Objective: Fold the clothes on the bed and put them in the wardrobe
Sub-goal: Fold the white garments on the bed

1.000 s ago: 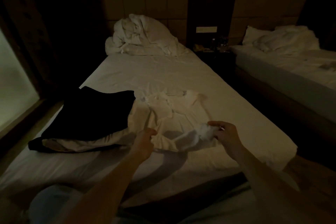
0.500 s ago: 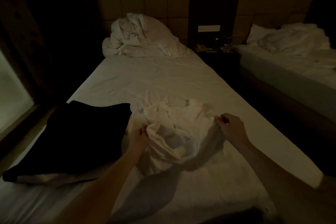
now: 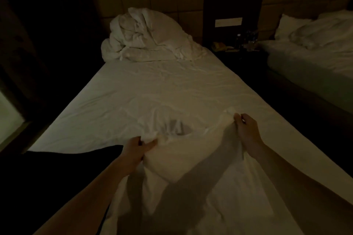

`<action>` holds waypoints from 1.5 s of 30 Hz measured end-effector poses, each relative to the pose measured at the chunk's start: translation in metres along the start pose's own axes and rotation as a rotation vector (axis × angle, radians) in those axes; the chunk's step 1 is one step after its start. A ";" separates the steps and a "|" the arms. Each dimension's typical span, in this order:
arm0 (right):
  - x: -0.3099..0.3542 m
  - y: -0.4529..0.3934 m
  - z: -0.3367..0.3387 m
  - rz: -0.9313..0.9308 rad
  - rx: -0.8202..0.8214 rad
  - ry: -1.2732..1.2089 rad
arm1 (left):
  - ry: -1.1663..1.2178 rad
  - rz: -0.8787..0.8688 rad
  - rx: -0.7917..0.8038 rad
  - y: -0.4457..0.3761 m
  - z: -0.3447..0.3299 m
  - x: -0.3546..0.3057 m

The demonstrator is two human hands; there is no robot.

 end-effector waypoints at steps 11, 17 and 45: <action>-0.087 -0.053 -0.056 -0.177 0.163 0.716 | -0.789 0.000 -0.343 -0.075 -0.032 0.026; -0.081 -0.038 -0.059 -0.309 0.177 0.457 | -1.345 0.051 -0.213 -0.062 -0.024 0.048; 0.149 0.199 0.115 0.087 0.218 -0.366 | 0.055 -0.298 -0.083 0.209 -0.003 -0.100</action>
Point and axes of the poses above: each hand's wrist, its own y-axis away from the middle knuckle, its own z-axis out of the back of the hand, x = y × z, the point moved 3 cm from there along -y, towards the middle knuckle, and after that the axes turned 5 degrees about x, right-handed, at the moved point
